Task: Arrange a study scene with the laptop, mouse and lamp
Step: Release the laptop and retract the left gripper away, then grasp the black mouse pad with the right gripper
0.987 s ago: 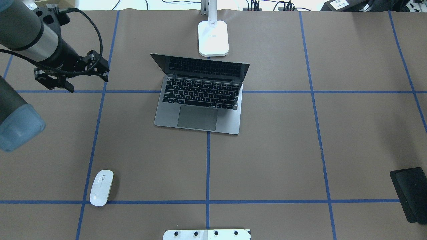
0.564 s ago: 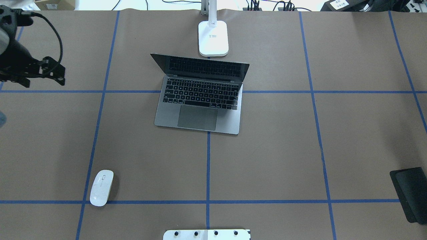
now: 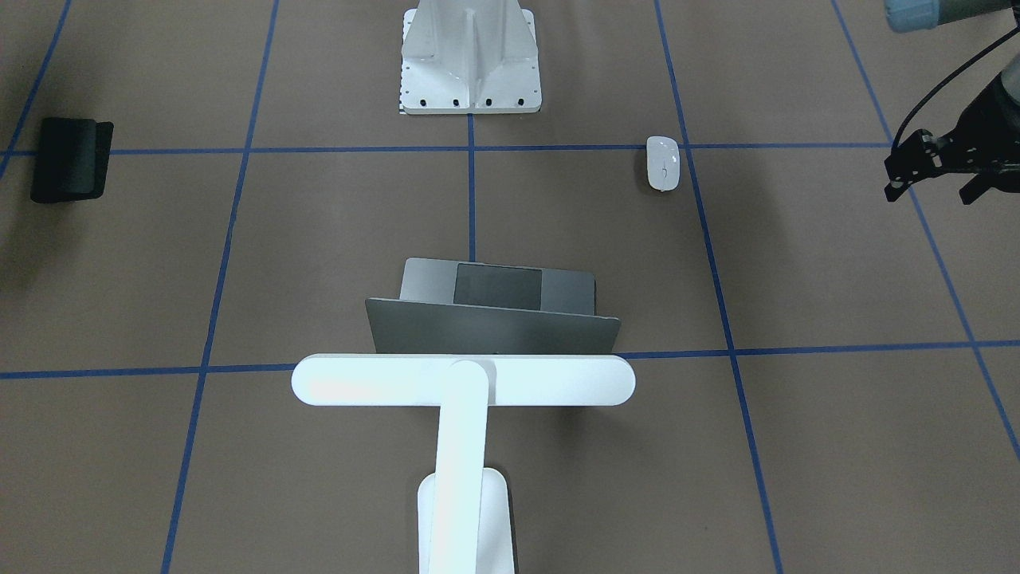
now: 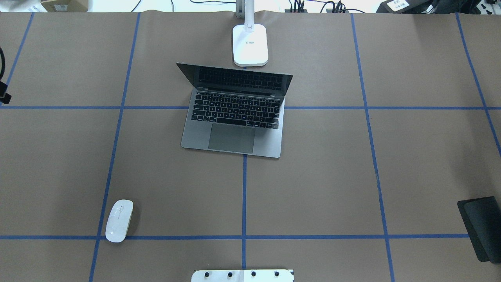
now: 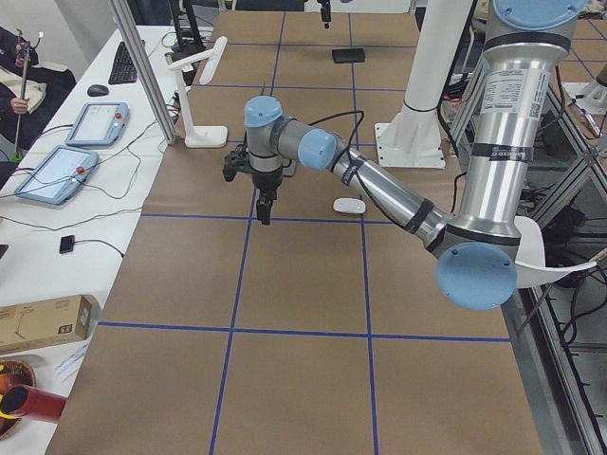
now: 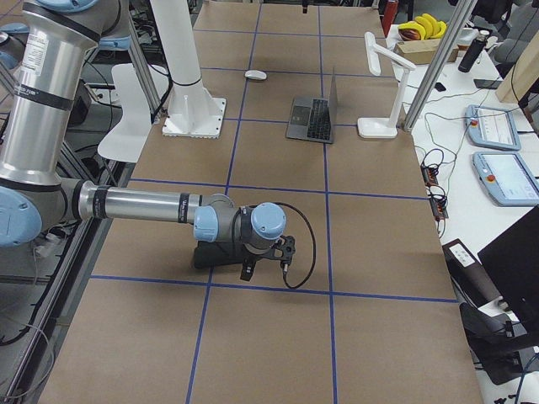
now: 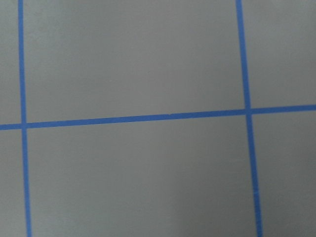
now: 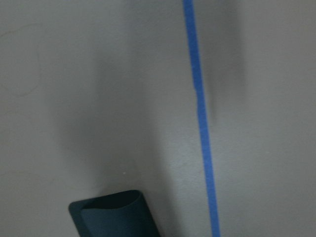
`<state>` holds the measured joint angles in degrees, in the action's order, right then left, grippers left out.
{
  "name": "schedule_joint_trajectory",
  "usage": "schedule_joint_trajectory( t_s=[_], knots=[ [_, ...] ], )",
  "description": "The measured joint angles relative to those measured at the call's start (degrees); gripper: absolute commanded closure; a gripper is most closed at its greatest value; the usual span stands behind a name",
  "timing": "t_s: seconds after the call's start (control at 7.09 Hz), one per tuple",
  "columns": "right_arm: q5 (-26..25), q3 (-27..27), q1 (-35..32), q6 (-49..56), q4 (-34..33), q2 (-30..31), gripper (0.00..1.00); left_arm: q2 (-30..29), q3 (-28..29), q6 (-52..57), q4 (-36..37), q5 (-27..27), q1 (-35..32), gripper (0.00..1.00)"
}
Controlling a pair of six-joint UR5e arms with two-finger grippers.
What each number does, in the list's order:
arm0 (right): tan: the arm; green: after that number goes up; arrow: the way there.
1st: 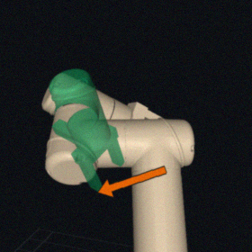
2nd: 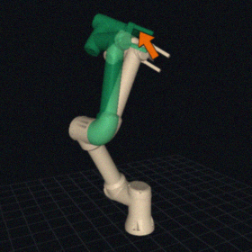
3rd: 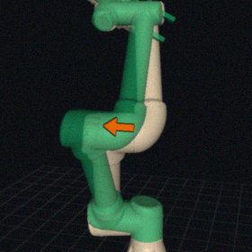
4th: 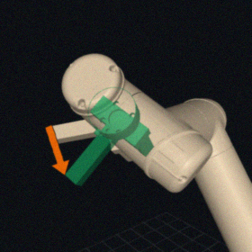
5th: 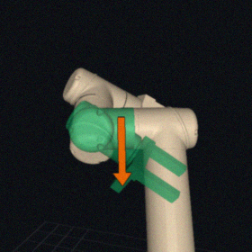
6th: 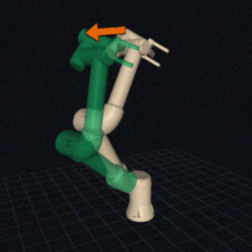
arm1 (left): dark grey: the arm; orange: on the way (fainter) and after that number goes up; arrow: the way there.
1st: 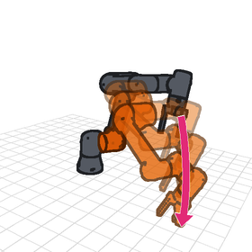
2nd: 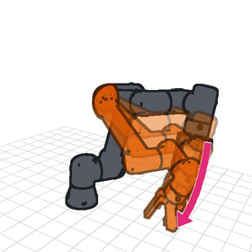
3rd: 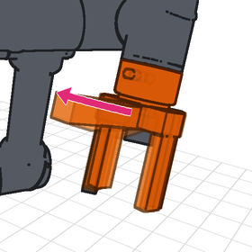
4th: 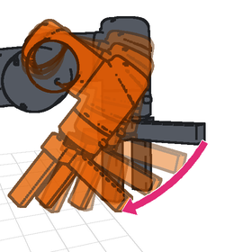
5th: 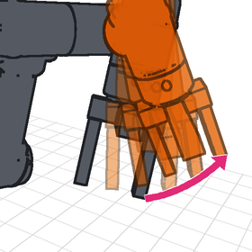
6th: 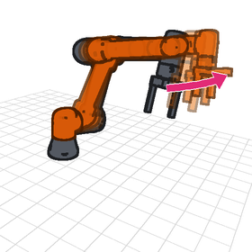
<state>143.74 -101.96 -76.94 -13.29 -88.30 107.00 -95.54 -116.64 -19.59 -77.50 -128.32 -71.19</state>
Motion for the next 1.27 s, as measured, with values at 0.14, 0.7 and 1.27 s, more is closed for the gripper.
schedule_joint_trajectory(
  t_s=[0.14,0.7,1.27],
  knots=[
    [2.4,0.6,1.2,0.0,0.3,-0.3,0.00,1.0,0.2,3.0,-0.1,-0.4,-1.1,0.01],
    [3.8,6.1,7.5,0.2,6.7,-0.1,0.00,2.5,0.9,11.3,0.1,-0.7,-4.2,0.01],
    [4.8,17.1,12.3,-9.7,27.9,-0.2,0.00,3.8,1.2,15.3,0.2,-1.5,-6.3,0.01]
  ],
)
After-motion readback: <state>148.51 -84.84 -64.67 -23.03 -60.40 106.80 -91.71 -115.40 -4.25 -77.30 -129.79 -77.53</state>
